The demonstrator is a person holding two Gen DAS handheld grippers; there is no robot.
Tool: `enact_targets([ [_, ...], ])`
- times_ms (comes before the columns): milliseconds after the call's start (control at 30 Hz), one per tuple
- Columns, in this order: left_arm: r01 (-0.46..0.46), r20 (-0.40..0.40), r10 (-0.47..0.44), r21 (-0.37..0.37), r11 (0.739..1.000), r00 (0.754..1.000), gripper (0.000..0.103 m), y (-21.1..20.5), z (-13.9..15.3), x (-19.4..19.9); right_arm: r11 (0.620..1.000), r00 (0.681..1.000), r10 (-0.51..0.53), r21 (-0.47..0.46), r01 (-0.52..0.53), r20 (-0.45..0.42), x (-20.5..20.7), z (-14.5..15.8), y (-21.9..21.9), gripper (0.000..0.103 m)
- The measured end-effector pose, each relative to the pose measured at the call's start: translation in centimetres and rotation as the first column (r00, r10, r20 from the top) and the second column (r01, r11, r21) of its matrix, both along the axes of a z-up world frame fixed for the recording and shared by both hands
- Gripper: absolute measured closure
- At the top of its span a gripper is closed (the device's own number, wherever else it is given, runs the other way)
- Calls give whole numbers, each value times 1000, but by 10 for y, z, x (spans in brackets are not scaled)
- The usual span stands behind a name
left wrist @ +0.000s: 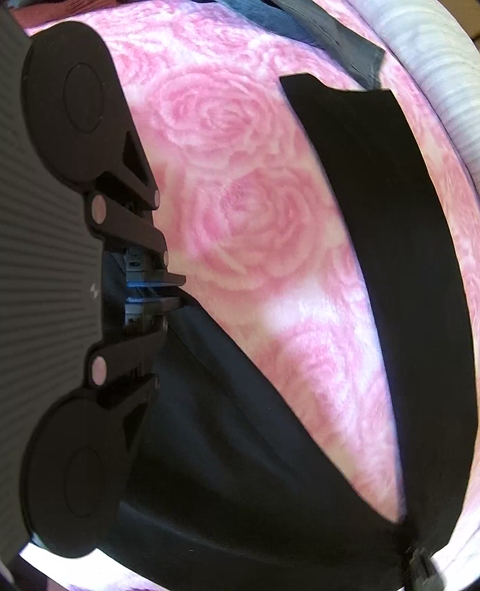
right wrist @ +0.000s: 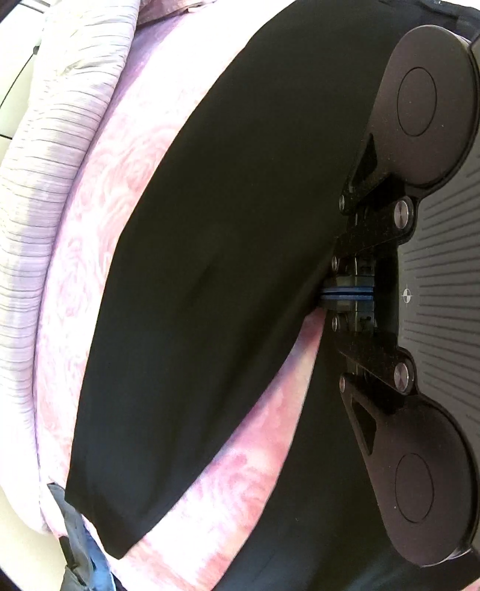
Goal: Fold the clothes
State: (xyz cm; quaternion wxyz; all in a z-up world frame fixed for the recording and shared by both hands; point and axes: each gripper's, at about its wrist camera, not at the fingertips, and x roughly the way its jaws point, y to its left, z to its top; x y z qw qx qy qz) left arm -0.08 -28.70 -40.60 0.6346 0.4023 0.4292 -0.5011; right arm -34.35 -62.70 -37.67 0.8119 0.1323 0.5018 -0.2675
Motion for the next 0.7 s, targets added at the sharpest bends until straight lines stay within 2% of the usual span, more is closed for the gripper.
enact_targets([
  [100,-58,29,58,-3,998,998,87,18,5,6,999,999,-18,-46,20,43,-20,20,28,80],
  [167,-97,49,97,-5,995,994,87,29,9,11,997,995,-71,-6,71,75,-36,16,52,58],
  [200,-116,58,116,-7,993,992,87,35,11,13,994,992,-101,38,98,73,-47,10,64,55],
  [267,-152,76,151,13,988,986,87,51,11,17,982,990,-140,127,139,-3,-66,2,86,53],
  [333,-192,115,183,68,979,976,87,73,9,21,982,989,-145,113,148,-38,-83,-2,106,50],
  [433,-267,142,253,95,959,957,86,112,18,28,980,984,-160,106,167,-73,-99,4,126,50],
  [533,-392,108,383,85,916,918,78,155,28,38,972,979,-178,134,191,-100,-106,6,140,50],
  [567,-434,70,429,73,898,901,75,166,30,41,972,978,-176,138,191,-113,-105,4,145,50],
  [633,-515,-16,517,48,856,856,73,187,32,47,970,975,-172,146,192,-139,-103,2,153,49],
  [700,-588,-125,586,29,809,800,72,198,30,51,971,974,-170,145,192,-152,-100,1,157,49],
])
